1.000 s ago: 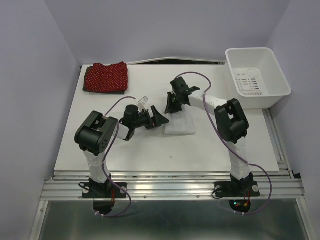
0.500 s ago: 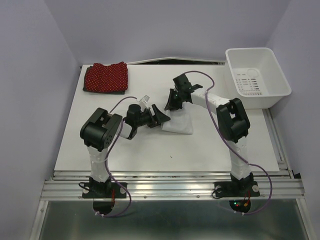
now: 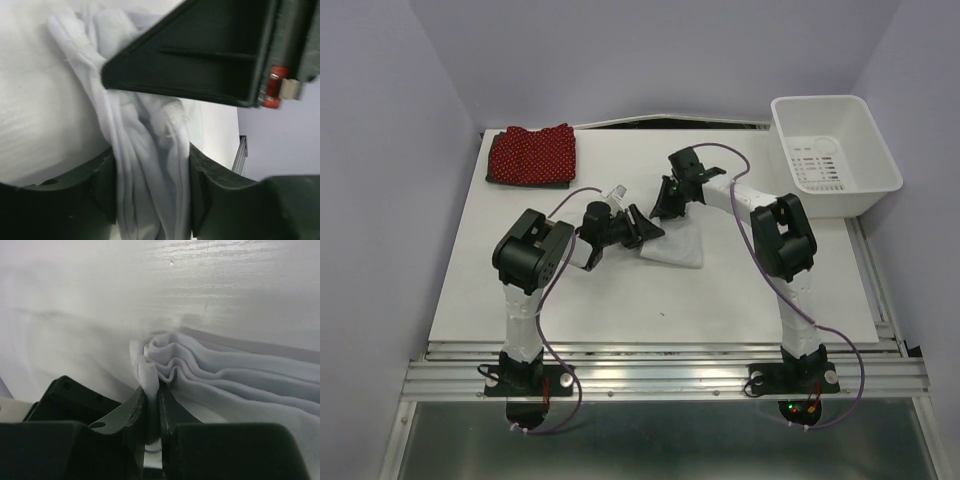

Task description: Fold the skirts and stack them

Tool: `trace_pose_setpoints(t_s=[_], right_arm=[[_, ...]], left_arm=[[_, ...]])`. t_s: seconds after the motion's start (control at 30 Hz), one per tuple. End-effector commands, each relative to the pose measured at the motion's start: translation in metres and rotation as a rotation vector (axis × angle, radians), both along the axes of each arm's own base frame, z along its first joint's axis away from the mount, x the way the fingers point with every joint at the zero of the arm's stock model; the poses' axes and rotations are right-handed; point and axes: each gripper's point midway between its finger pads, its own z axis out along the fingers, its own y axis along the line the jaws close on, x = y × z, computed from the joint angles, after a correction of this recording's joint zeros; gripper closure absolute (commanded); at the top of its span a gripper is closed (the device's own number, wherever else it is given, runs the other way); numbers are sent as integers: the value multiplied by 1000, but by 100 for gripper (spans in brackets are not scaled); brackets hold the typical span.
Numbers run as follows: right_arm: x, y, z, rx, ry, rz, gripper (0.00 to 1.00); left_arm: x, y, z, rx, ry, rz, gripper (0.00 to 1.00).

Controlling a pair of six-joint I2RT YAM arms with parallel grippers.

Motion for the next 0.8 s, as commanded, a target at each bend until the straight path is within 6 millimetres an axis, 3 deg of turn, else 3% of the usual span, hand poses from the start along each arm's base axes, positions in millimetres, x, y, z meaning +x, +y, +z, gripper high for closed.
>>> trace_pose_setpoints(t_s=[0.0, 0.1, 0.13, 0.17, 0.23, 0.27, 0.3, 0.37, 0.4, 0.43, 0.5, 0.53, 0.6, 0.63, 0.73, 0.77], right_arm=[[20, 7, 27, 67, -59, -12, 90], [24, 2, 36, 66, -89, -6, 53], [24, 1, 38, 62, -98, -1, 45], [28, -4, 42, 60, -111, -7, 29], [40, -20, 51, 25, -163, -30, 15], [45, -26, 63, 20, -196, -36, 3], [55, -36, 74, -1, -245, -41, 0], [73, -65, 99, -27, -320, -87, 0], [81, -78, 109, -56, -362, -103, 0], [88, -96, 118, -69, -386, -131, 0], [92, -114, 138, -97, -442, -145, 0], [92, -120, 141, -106, -453, -152, 0], [88, -130, 147, -124, -468, -155, 0], [86, -132, 149, -130, -473, -152, 0], [77, -134, 148, -134, -474, -145, 0], [76, -133, 149, -127, -477, -140, 0]], left_arm=[[14, -8, -11, 29, 10, -6, 46], [19, -9, -11, 43, 2, -11, 62], [18, -8, -12, 53, 1, -11, 66], [19, -7, -11, 65, -4, -7, 69], [18, -1, -6, 110, -28, -12, 70], [24, 3, -3, 136, -49, 2, 71], [23, 12, -6, 223, -68, -11, 72], [49, 26, 2, 365, -135, 32, 77], [47, 40, -10, 467, -86, 20, 80], [72, 49, 6, 571, -190, 32, 85], [87, 78, 7, 691, -187, 46, 88], [108, 89, 23, 753, -255, 68, 91], [125, 118, 31, 813, -266, 91, 94], [141, 123, 51, 836, -339, 75, 97], [159, 150, 73, 871, -425, 51, 97], [169, 153, 90, 877, -485, 42, 99]])
